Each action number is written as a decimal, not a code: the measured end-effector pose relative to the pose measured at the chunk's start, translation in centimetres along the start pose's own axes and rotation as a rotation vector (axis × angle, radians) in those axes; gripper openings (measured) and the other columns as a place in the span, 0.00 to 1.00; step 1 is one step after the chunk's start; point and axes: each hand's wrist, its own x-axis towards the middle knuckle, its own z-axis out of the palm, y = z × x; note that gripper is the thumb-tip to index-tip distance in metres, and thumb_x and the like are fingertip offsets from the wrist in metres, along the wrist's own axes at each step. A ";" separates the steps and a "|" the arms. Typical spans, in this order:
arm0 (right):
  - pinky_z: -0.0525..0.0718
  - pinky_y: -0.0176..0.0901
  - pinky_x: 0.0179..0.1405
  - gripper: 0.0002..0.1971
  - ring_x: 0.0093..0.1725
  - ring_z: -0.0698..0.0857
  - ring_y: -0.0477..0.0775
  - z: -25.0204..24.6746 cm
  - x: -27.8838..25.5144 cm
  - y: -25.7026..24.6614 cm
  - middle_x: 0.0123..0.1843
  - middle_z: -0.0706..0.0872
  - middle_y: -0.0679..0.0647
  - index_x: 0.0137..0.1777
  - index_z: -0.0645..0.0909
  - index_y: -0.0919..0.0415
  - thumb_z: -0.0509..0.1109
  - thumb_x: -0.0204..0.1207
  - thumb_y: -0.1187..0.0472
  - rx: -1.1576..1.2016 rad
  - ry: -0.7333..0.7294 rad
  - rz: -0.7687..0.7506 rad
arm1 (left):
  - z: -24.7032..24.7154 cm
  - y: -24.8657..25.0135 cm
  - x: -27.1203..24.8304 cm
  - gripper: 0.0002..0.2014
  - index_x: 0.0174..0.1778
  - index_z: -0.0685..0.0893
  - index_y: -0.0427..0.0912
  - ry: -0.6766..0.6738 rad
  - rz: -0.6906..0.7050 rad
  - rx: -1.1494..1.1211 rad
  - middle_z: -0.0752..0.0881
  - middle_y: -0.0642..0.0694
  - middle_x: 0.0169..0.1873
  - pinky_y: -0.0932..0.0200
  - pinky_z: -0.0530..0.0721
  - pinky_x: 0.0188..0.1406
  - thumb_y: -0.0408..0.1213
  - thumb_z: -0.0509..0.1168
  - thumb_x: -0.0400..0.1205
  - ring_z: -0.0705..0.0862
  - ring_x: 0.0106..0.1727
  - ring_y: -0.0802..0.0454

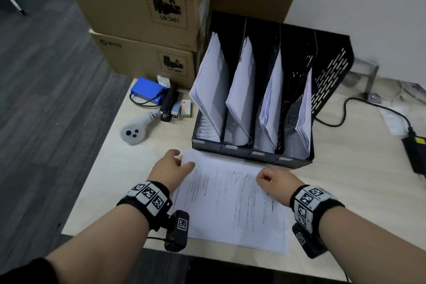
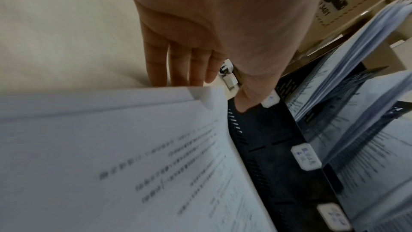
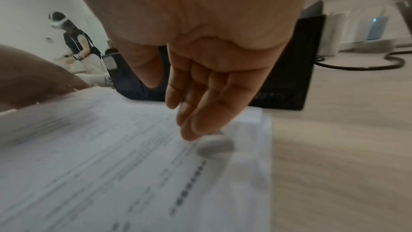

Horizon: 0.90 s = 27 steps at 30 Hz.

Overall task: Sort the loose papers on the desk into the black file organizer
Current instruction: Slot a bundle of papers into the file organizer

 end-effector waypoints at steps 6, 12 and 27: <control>0.84 0.45 0.58 0.08 0.53 0.86 0.48 0.9 -0.6 2.0 0.52 0.88 0.41 0.49 0.86 0.47 0.65 0.82 0.50 0.040 -0.009 0.031 | 2.3 0.0 -0.5 0.12 0.59 0.86 0.39 -0.096 -0.080 -0.286 0.92 0.40 0.53 0.48 0.89 0.54 0.37 0.72 0.81 0.91 0.48 0.43; 0.84 0.46 0.57 0.06 0.53 0.84 0.50 1.1 -1.1 4.3 0.56 0.83 0.45 0.52 0.83 0.48 0.70 0.79 0.50 0.126 0.135 0.067 | 4.8 0.6 -1.5 0.10 0.58 0.89 0.39 -0.141 0.001 -0.213 0.91 0.41 0.51 0.55 0.83 0.51 0.34 0.71 0.82 0.89 0.50 0.43; 0.89 0.52 0.53 0.19 0.53 0.93 0.64 -0.2 -3.2 9.3 0.54 0.94 0.62 0.60 0.86 0.70 0.78 0.69 0.72 1.229 0.166 0.086 | 4.4 3.6 -1.9 0.23 0.60 0.88 0.34 -0.235 0.155 -0.741 0.92 0.35 0.55 0.36 0.85 0.66 0.30 0.76 0.67 0.90 0.59 0.33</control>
